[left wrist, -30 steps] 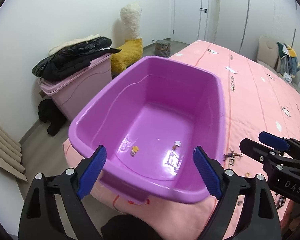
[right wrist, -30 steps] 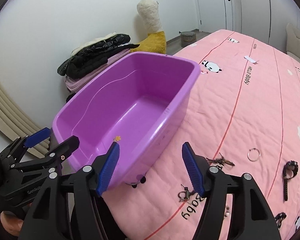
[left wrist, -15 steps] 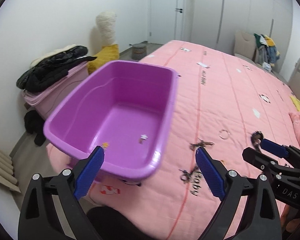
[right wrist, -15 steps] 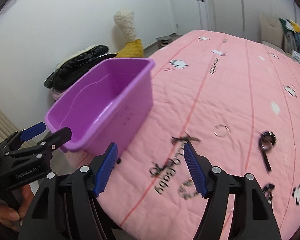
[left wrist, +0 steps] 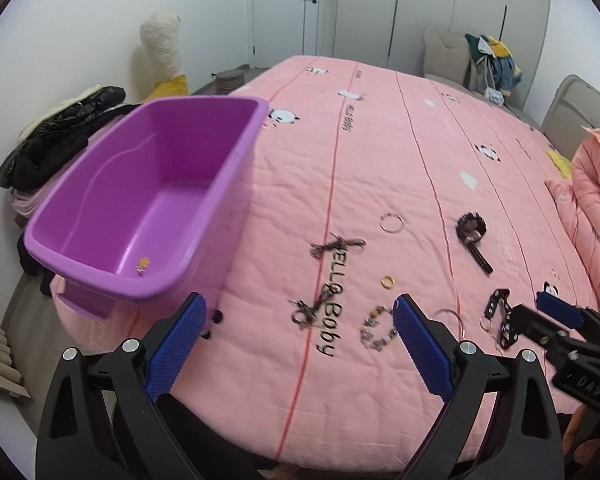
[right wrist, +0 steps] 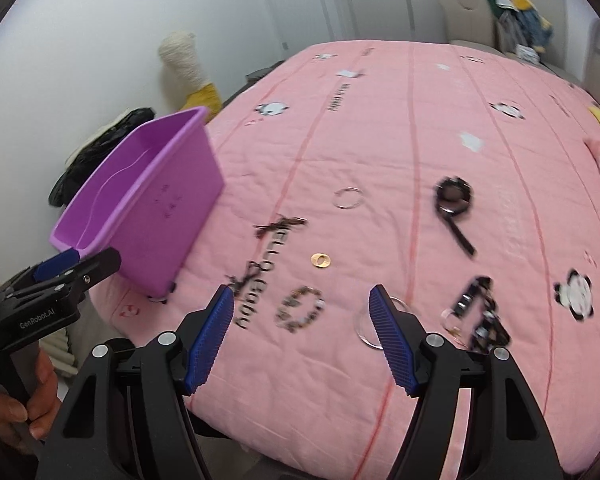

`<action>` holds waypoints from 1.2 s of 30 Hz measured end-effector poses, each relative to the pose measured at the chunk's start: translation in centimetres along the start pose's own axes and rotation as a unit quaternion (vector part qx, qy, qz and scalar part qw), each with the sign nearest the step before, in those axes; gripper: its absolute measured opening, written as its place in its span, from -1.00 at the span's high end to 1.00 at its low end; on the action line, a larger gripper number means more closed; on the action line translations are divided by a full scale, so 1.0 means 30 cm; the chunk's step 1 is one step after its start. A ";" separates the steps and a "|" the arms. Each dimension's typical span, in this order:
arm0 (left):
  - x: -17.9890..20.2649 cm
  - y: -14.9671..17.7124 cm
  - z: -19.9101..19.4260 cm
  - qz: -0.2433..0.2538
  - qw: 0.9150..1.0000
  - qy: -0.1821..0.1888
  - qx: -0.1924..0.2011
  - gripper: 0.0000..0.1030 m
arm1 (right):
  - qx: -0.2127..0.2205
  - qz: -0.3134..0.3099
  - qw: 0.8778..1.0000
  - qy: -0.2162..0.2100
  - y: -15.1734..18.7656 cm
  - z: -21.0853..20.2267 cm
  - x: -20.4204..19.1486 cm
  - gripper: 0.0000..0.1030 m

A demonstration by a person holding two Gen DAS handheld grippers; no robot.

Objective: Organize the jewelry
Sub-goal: 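Withdraw both tools from the basin back over the bed, then lower the left tool to the beaded bracelet while the right tool approaches the black lanyard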

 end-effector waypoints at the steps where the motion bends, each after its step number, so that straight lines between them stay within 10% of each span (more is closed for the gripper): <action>1: 0.015 0.011 0.009 0.002 1.000 0.003 -0.003 -0.80 | 0.002 0.008 1.000 0.005 0.007 -0.011 0.030 -0.30; 36: 0.285 0.134 0.312 0.044 0.995 0.026 -0.082 -0.80 | -0.008 0.104 0.992 0.071 0.138 0.060 0.487 -0.30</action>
Point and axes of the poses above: each gripper's, at about its wrist camera, not at the fingertips, and z roughly the way its jaws point, x to its right, y to its underside, the point moved 1 cm from there along z, roughly the way its jaws point, and after that the axes turned 8 degrees about z, right-handed, at the moved point
